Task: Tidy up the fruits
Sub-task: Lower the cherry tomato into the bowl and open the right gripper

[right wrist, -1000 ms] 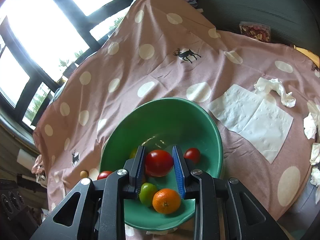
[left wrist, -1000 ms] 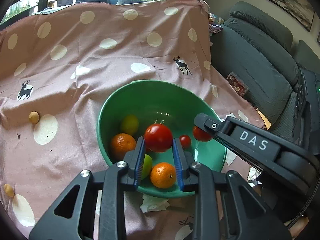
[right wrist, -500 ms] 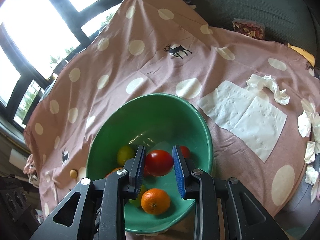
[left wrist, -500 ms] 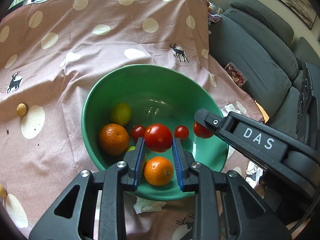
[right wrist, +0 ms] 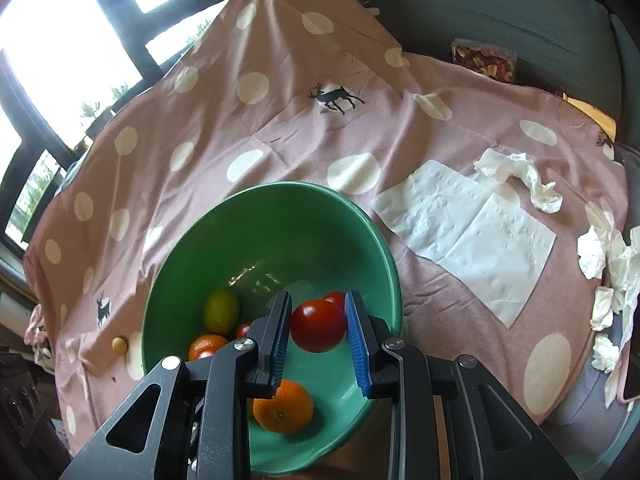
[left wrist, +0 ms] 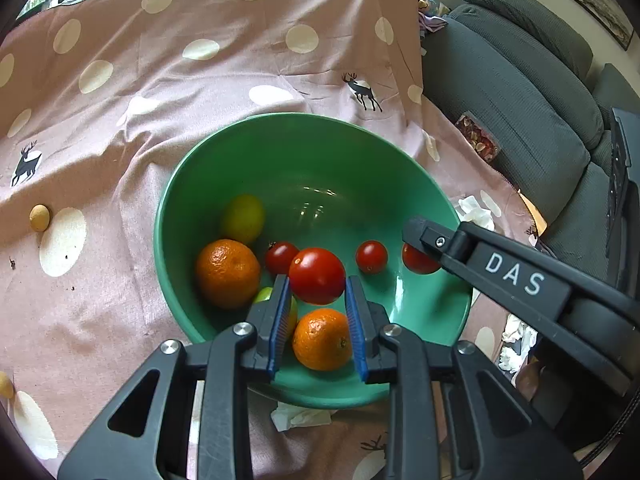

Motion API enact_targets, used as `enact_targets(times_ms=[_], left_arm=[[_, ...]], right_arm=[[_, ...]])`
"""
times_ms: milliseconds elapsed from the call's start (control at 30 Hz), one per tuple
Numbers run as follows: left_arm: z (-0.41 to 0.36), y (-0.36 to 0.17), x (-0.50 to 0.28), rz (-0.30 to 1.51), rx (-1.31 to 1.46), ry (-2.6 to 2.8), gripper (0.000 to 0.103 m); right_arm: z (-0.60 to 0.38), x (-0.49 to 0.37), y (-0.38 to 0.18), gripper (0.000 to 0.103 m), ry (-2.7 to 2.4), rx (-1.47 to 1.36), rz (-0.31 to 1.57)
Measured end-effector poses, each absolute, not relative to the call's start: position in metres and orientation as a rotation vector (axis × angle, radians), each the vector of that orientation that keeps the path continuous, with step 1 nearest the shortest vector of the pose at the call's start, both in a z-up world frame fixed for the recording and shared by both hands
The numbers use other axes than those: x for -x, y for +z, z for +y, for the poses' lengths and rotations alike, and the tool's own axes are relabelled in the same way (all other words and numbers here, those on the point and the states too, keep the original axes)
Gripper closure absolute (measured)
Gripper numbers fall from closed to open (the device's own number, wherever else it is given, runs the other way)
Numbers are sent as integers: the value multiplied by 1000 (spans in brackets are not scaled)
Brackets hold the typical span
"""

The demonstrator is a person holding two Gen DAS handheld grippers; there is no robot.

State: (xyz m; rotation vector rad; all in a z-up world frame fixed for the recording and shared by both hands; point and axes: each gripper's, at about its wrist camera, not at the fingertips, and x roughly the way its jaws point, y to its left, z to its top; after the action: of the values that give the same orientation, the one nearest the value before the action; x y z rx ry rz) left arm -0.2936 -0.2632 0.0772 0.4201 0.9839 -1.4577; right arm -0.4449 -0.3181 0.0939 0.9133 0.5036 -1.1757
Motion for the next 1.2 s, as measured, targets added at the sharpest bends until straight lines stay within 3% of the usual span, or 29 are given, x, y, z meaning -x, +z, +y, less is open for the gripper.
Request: enact_targets(times_ms=[733,800,867,1067,1200], left_arm=[[-264,74,292,1007,-407,-1450,76],[-261,78,290,1002,-396,-1446,71],[-255,83,287,999,-365,-1453,56],[-226,106,269,940,-304,-1412,40],[-201,120,246,920,-268,-1330,38]], right_arm=[[-320,443,90,73,-1153,-924,515],[-320,442,90,73,-1153,-918,512],[-319,441,92,73,-1161,-902,507],[-315,436,99,73,-1159,-865,498],[-311,430,104,73,-1156,-841,493]])
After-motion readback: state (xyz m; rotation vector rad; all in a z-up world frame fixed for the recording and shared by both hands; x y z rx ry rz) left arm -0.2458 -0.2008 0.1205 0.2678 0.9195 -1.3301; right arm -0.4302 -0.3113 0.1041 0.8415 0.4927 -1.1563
